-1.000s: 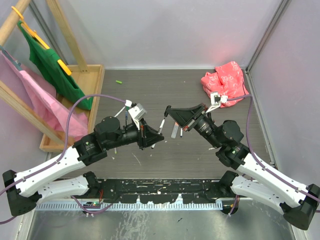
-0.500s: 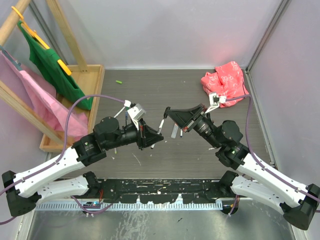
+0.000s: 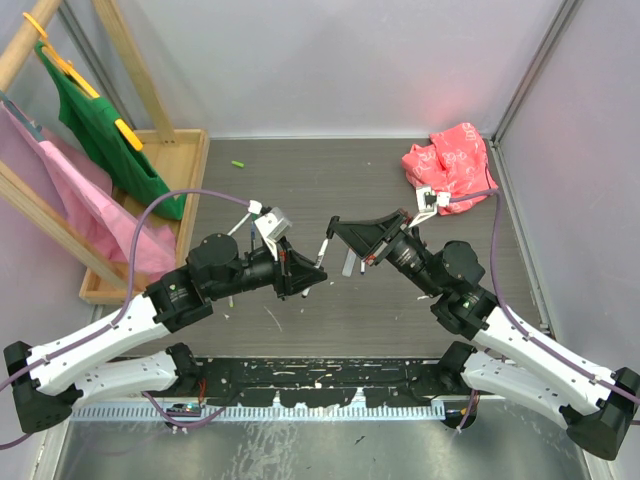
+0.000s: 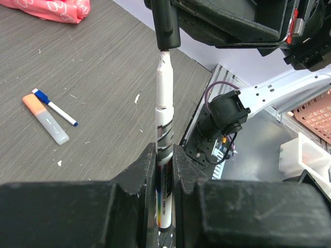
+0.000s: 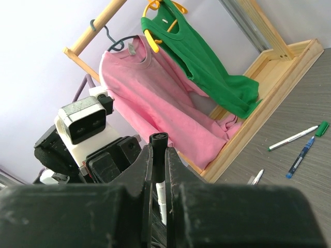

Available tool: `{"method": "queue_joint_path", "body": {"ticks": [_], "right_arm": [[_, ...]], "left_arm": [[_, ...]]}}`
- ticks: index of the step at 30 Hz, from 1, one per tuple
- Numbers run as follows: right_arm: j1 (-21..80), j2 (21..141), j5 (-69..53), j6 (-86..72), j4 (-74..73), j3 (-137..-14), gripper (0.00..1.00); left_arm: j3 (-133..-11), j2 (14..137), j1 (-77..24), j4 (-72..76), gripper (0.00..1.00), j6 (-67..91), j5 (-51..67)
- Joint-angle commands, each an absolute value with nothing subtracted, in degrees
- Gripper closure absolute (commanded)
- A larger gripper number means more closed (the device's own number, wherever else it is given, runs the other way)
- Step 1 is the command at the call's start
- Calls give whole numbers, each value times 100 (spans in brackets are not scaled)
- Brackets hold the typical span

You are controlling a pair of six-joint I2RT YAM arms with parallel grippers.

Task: Insert the pens into the pen caps
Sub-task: Insert the pen cap onto the pen.

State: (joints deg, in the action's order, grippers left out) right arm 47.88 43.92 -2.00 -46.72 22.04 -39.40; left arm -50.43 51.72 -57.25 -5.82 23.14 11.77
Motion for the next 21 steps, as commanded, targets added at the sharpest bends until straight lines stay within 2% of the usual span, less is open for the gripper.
{"method": "queue_joint_path", "body": {"ticks": [1, 21], "right_arm": [[4782, 4417, -349, -4716, 2459, -4015, 100], [4783, 4385, -609, -4890, 2552, -3609, 100]], "left_arm": [[-5099, 5124, -5708, -210, 100, 2300, 1126], [-5120, 5147, -5704, 18, 100, 2429, 766]]}}
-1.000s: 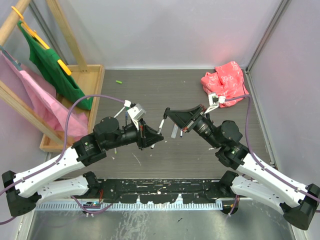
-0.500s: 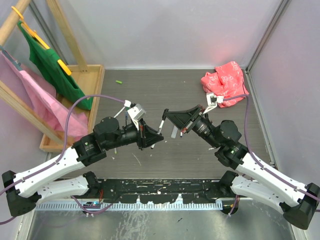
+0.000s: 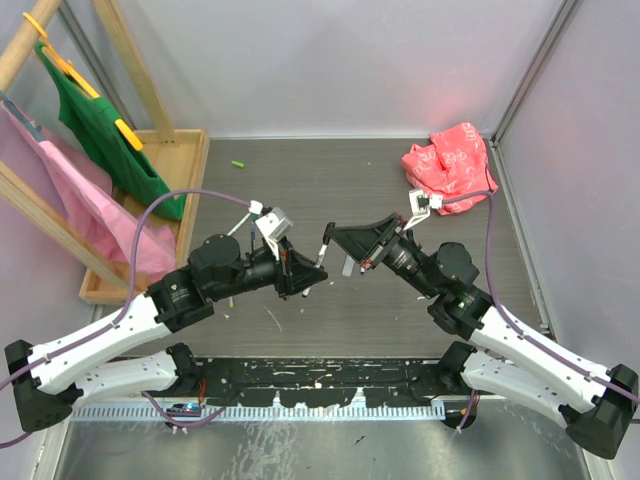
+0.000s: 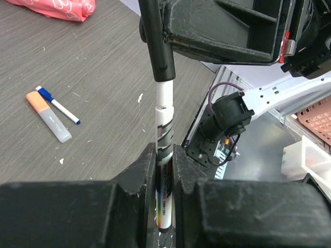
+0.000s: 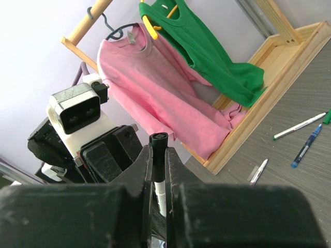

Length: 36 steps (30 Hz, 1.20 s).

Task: Insert the pens into the pen caps
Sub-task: Insert the pen cap onto the pen.

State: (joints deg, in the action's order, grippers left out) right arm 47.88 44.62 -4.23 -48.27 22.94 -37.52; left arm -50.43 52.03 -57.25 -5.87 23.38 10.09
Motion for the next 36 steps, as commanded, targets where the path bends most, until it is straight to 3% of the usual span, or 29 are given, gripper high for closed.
{"method": "queue_joint_path", "body": {"ticks": [1, 17, 26, 36], "right_arm": [[4782, 4386, -629, -4899, 2571, -3567, 100], [4809, 4319, -957, -4912, 2540, -3208, 99], [4886, 4312, -1139, -4955, 2650, -3133, 91], [4887, 4105, -966, -4819, 2331, -3342, 73]], "left_arm": [[-5130, 5146, -5709, 55, 100, 2440, 731], [-5453, 5371, -5709, 412, 100, 2577, 283], [-5654, 5582, -5712, 658, 100, 2543, -20], [-5706, 5594, -5712, 607, 100, 2468, 93]]}}
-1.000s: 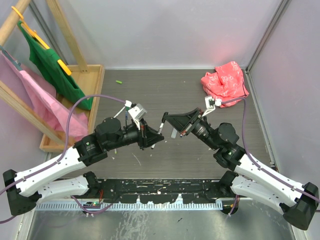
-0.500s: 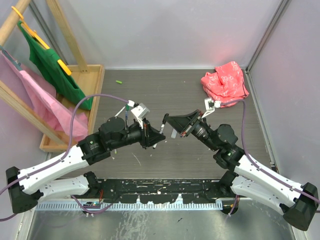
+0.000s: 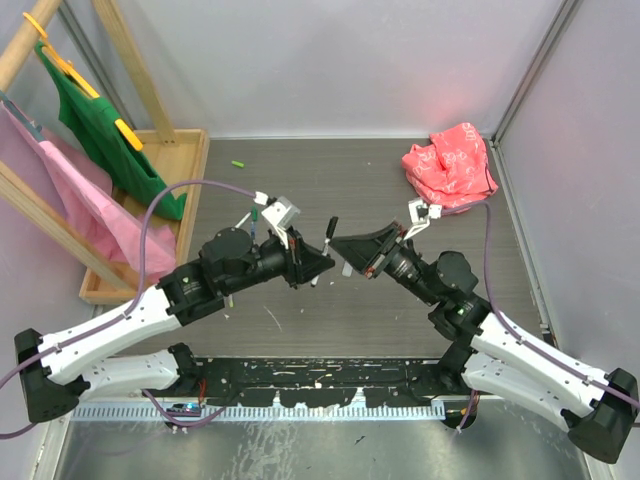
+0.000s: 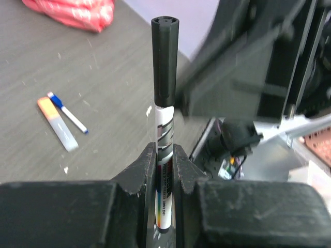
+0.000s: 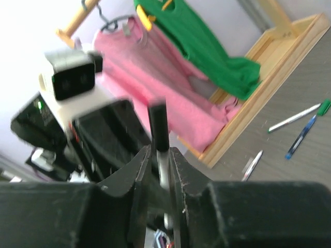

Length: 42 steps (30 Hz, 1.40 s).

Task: Insert the pens into the pen caps
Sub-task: Insert the pen cap onto the pen, then press the pen cap onto the pen.

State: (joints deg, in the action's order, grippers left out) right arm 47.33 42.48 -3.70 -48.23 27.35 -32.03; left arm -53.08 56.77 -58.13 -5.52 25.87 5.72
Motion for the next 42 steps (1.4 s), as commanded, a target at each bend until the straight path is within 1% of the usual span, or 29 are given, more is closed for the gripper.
{"method": "queue_joint_path", "body": {"ticks": [1, 5, 8, 13, 20, 26, 35, 38, 42], "right_arm": [[4888, 4070, -928, -4784, 2254, -3408, 73], [4887, 3925, -662, -4511, 1589, -3894, 66], [4887, 3762, -519, -4378, 1351, -4082, 61], [4887, 3643, -260, -4096, 990, -4468, 56], [4887, 4068, -434, -3845, 938, -5140, 44], [4887, 4498, -712, -3745, 1106, -5555, 35], [4887, 4838, -1068, -3805, 1234, -5660, 34], [4887, 4883, -1326, -3797, 1378, -5634, 36], [4887, 4930, -1608, -3797, 1528, -5604, 42]], "left_arm": [[-5684, 5579, -5713, 574, 100, 2457, 146], [-5496, 5391, -5711, 452, 100, 2465, 228], [-5375, 5203, -5705, 391, 100, 2474, 221], [-5346, 4941, -5711, 86, 100, 2435, 434], [-5248, 4741, -5709, -3, 100, 2390, 1270], [-5185, 4671, -5708, -70, 100, 2391, 1541], [-5239, 4787, -5713, -36, 100, 2382, 1743], [-5235, 4823, -5707, -52, 100, 2384, 1740], [-5243, 4874, -5712, -44, 100, 2398, 1743]]}}
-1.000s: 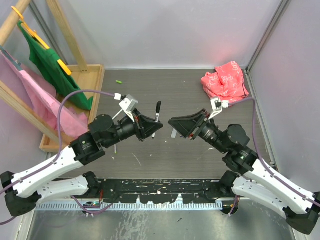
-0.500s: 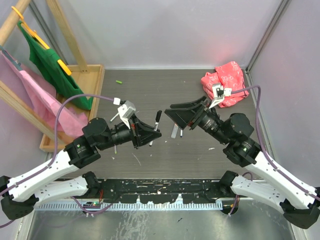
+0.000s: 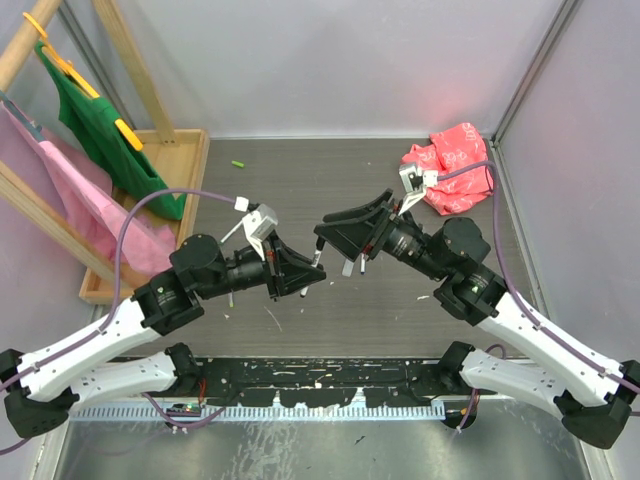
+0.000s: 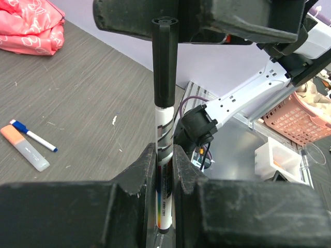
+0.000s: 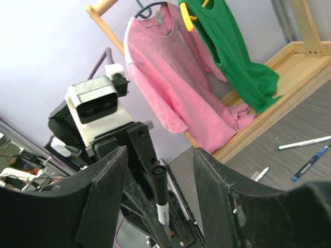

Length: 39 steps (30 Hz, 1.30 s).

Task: Insert the pens into the pen caps
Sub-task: Press the pen cap onto the pen.

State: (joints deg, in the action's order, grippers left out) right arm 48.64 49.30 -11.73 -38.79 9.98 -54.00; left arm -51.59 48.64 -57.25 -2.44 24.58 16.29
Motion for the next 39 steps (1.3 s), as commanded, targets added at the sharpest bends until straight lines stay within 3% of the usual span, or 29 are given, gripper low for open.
{"method": "queue_joint_path", "body": {"ticks": [1, 4, 10, 26, 30, 36, 39], "right_arm": [[4891, 4945, -1649, -3797, 1529, -5607, 44], [4887, 4988, -1711, -3821, 1523, -5583, 51], [4887, 5060, -1772, -3864, 1549, -5498, 55], [4885, 5036, -1837, -3920, 1624, -5286, 75], [4887, 5035, -1839, -3920, 1635, -5228, 82], [4887, 5036, -1822, -3920, 1594, -5129, 100], [4891, 5053, -1813, -3904, 1478, -5107, 100]], "left_arm": [[-5240, 4886, -5705, -32, 100, 2399, 1748], [-5250, 4905, -5706, 4, 100, 2416, 1740], [-5282, 4946, -5706, 103, 100, 2435, 1728], [-5421, 5090, -5708, 289, 100, 2453, 1577], [-5473, 5120, -5708, 351, 100, 2470, 1517], [-5577, 5138, -5705, 380, 100, 2498, 1313], [-5664, 5133, -5707, 380, 100, 2512, 1141]]}}
